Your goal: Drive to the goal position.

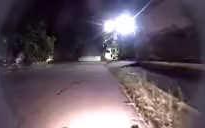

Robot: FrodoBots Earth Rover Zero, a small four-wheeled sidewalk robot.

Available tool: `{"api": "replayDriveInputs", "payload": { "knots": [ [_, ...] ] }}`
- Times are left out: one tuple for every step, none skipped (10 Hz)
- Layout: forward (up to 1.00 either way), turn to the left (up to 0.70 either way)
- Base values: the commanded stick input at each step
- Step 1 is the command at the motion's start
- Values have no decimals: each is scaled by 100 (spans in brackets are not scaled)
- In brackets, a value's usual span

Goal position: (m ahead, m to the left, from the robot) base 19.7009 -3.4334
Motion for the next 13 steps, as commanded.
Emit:
{"api": "replayDriveInputs", "payload": {
  "knots": [
    [60, 0],
    [60, 0],
    [60, 0],
    [60, 0],
    [60, 0],
    [60, 0],
    [60, 0],
    [60, 0],
    [60, 0],
    [60, 0],
    [60, 0],
    [60, 0],
    [60, 0]
  ]
}}
